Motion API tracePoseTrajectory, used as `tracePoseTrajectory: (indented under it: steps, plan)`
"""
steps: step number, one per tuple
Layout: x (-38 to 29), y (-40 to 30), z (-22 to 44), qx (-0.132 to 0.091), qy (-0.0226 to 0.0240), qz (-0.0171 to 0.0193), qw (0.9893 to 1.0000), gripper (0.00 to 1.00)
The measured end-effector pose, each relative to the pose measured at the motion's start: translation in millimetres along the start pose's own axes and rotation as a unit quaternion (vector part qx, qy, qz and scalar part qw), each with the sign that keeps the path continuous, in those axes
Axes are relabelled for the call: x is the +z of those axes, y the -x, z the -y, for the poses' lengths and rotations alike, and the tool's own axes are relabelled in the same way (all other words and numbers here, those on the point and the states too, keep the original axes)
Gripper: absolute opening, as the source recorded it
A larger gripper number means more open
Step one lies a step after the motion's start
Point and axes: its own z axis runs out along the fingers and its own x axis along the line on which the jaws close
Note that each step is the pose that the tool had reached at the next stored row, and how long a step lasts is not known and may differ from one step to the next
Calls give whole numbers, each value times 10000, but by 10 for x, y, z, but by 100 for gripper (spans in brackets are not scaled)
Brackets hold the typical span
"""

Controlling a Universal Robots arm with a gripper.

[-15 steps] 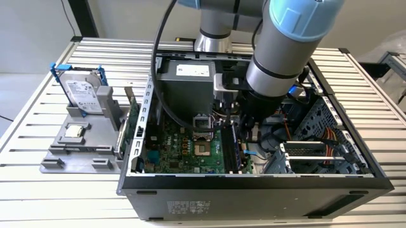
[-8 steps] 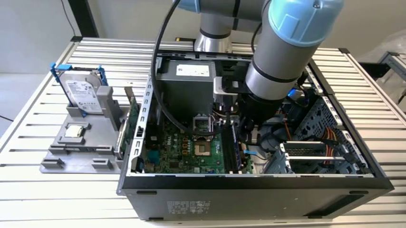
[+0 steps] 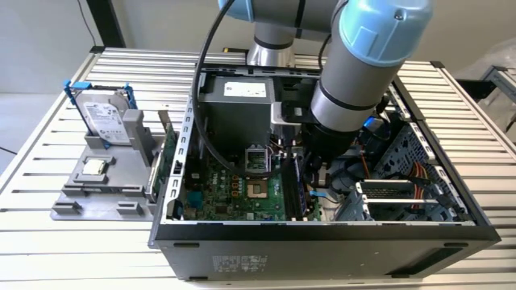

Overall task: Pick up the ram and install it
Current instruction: 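Press down the ram until it locks into place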

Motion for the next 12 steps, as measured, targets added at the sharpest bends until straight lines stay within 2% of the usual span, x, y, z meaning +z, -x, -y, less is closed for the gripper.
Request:
tracePoseTrajectory:
  steps: [12]
  plan:
    - [55,-16,2,0,0,0,10000,0]
